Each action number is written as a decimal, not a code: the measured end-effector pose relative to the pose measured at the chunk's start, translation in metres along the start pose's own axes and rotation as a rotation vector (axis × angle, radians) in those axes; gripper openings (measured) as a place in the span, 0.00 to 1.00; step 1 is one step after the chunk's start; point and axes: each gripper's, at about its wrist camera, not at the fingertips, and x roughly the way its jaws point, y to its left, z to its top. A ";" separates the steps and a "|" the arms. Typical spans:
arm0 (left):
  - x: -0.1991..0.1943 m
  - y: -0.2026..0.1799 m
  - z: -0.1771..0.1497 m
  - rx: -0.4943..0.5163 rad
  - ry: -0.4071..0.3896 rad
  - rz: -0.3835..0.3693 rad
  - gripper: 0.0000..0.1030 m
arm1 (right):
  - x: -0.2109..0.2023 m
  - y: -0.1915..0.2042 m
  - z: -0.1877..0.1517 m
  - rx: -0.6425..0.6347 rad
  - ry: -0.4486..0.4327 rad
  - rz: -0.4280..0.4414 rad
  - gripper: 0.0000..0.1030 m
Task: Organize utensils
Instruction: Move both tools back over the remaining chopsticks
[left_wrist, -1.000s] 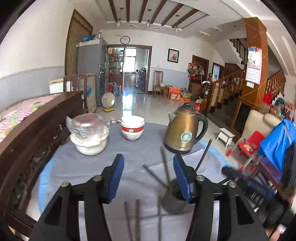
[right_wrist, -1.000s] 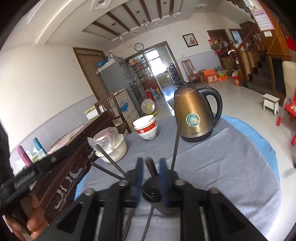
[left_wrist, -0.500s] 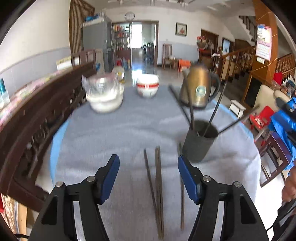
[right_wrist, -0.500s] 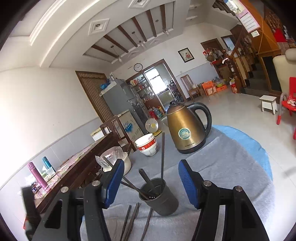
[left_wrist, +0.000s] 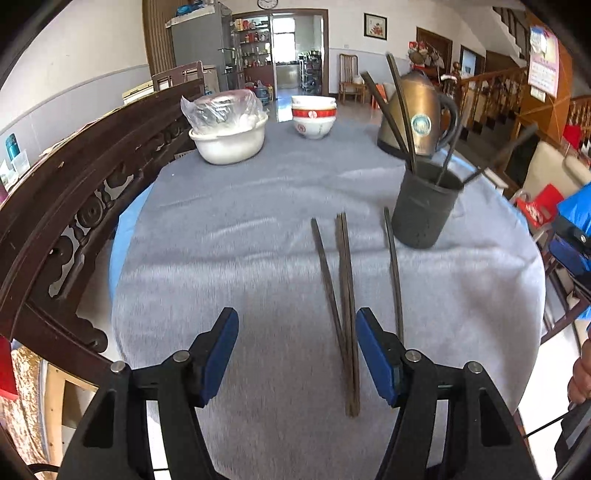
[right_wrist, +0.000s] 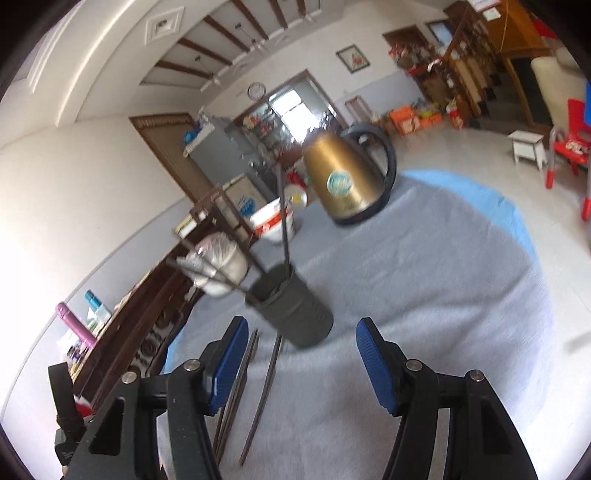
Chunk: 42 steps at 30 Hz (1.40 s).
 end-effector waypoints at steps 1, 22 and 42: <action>0.002 -0.001 -0.004 0.005 0.009 0.004 0.65 | 0.004 0.002 -0.003 -0.006 0.014 0.004 0.64; 0.012 0.013 -0.032 -0.064 0.080 0.004 0.65 | 0.078 0.059 -0.056 -0.156 0.299 -0.031 0.38; 0.021 0.032 -0.040 -0.145 0.135 -0.063 0.65 | 0.156 0.094 -0.094 -0.288 0.561 -0.175 0.11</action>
